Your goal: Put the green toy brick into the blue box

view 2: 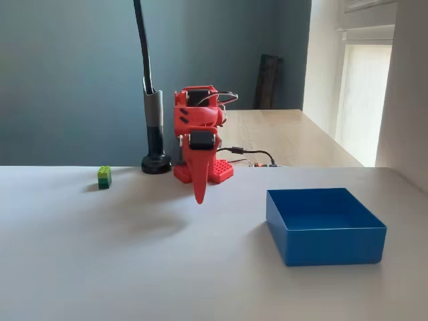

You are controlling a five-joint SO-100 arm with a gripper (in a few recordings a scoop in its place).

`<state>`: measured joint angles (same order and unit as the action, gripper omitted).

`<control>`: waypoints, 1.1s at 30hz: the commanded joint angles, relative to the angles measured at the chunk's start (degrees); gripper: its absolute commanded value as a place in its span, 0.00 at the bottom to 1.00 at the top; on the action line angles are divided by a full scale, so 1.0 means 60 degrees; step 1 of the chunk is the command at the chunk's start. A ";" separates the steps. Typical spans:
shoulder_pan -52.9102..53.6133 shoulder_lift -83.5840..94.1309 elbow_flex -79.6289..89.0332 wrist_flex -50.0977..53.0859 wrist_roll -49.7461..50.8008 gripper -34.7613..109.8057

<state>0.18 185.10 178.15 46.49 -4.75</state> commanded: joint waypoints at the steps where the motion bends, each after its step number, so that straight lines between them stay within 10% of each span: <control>1: -0.0059 0.0073 -0.0029 -0.0278 -0.0264 0.24; 33: 0.2227 -0.7910 -0.5757 -0.0293 0.1597 0.24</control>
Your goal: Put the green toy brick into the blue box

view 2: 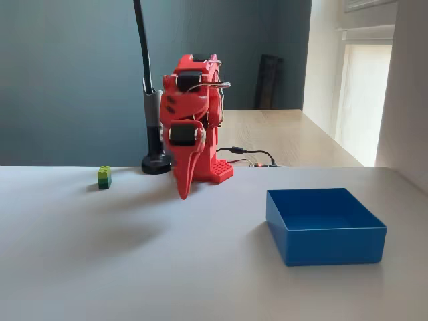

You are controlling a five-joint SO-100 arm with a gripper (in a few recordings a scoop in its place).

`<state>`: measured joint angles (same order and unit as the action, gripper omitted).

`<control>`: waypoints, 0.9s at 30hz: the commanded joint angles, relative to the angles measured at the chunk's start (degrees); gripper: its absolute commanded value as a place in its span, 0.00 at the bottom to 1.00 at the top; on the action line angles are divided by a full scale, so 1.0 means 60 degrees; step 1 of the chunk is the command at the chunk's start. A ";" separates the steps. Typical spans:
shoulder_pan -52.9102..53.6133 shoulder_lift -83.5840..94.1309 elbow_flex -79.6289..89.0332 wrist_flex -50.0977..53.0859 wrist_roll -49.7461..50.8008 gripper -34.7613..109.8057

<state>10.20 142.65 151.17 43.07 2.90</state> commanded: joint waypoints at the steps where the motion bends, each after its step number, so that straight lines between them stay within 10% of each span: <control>1: 0.0732 -0.1143 -0.1538 0.0410 0.0366 0.24; 17: 0.4482 -0.3779 -0.3369 0.0674 0.0308 0.50; 27: 0.6753 -0.3867 -0.3237 0.1758 0.0103 0.44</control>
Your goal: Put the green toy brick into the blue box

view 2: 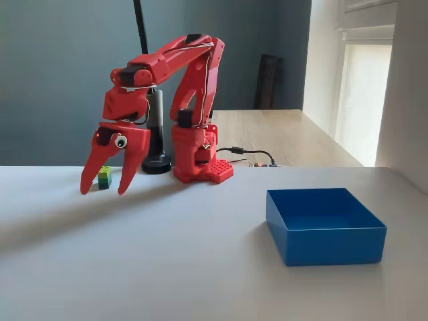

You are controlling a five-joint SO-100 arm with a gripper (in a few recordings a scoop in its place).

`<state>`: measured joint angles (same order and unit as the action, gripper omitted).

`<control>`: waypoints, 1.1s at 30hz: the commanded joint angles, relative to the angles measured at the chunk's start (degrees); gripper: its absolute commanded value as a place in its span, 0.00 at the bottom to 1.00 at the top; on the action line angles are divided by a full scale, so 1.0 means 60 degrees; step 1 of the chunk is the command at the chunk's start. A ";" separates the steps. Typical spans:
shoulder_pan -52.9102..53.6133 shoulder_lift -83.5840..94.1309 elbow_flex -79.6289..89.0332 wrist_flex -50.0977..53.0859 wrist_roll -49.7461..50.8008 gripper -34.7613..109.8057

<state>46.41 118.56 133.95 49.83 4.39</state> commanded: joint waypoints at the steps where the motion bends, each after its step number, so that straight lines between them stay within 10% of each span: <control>1: 0.0923 0.0146 -0.0366 0.0806 -0.0190 0.44; 33: 0.5435 0.0117 0.0439 0.0967 -0.1948 0.45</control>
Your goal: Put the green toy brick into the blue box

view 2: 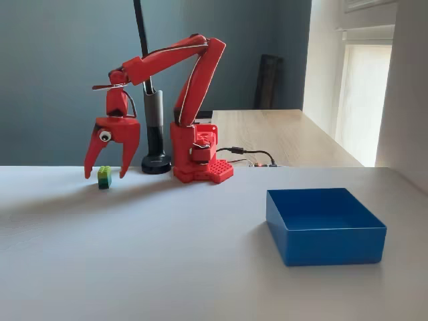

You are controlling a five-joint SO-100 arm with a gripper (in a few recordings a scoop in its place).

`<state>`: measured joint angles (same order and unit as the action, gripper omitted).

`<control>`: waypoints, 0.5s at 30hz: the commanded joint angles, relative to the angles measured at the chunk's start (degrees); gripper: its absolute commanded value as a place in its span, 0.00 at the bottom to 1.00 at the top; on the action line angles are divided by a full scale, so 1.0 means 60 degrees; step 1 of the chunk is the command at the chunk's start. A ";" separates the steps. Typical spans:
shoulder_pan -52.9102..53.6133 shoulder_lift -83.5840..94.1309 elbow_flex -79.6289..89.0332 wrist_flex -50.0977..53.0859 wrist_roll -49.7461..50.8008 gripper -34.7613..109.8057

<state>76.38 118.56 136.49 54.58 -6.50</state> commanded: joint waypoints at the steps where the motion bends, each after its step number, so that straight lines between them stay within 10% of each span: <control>1: 0.0527 0.0117 0.0000 0.0176 -0.0146 0.45; 15: 0.1245 0.0117 -0.0205 0.0176 -0.0483 0.43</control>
<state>82.27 118.56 136.49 54.58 -8.17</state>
